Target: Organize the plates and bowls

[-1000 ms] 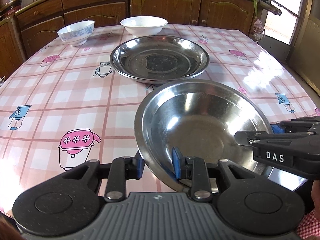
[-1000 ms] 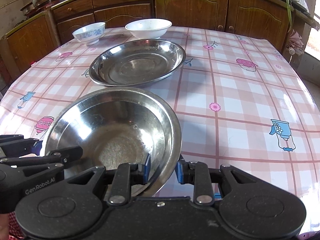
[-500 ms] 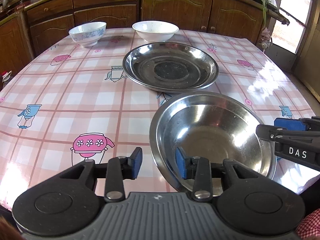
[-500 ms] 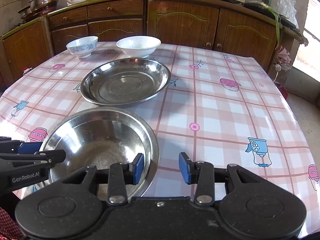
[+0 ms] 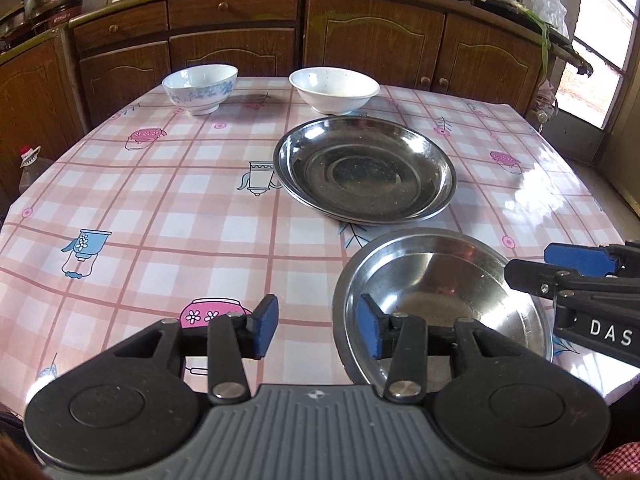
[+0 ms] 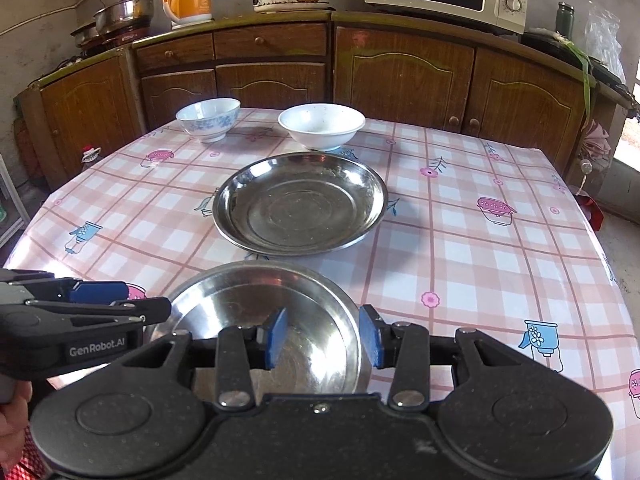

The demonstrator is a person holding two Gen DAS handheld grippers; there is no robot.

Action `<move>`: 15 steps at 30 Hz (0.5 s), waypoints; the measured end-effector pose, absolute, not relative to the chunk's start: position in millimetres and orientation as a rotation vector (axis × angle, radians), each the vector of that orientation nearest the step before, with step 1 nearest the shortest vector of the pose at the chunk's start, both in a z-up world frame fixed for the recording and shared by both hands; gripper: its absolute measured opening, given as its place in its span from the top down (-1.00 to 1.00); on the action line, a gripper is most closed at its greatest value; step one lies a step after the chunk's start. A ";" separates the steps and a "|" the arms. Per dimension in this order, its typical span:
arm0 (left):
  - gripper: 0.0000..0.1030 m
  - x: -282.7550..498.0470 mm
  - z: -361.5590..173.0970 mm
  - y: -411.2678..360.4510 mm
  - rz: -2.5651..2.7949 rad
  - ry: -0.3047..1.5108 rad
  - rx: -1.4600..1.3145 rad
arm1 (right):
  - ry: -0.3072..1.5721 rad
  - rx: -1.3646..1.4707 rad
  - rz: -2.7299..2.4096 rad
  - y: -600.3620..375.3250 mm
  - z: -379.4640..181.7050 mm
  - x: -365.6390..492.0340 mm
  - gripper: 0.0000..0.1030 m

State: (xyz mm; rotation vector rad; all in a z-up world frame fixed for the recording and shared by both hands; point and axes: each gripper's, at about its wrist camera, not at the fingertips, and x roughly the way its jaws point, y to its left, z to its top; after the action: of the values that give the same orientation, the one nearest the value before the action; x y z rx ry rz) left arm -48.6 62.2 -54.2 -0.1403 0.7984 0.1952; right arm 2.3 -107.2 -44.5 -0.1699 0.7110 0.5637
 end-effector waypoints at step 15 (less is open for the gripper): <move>-0.05 -43.2 -31.5 73.8 0.216 0.747 -0.149 | 0.670 -0.149 0.632 -87.8 -21.3 8.4 -0.13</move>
State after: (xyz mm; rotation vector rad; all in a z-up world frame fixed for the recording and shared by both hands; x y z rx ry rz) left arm -43.2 73.8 -31.5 -0.1495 0.7471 0.2159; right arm 8.4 -87.8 -21.3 -0.1492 0.6703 0.6325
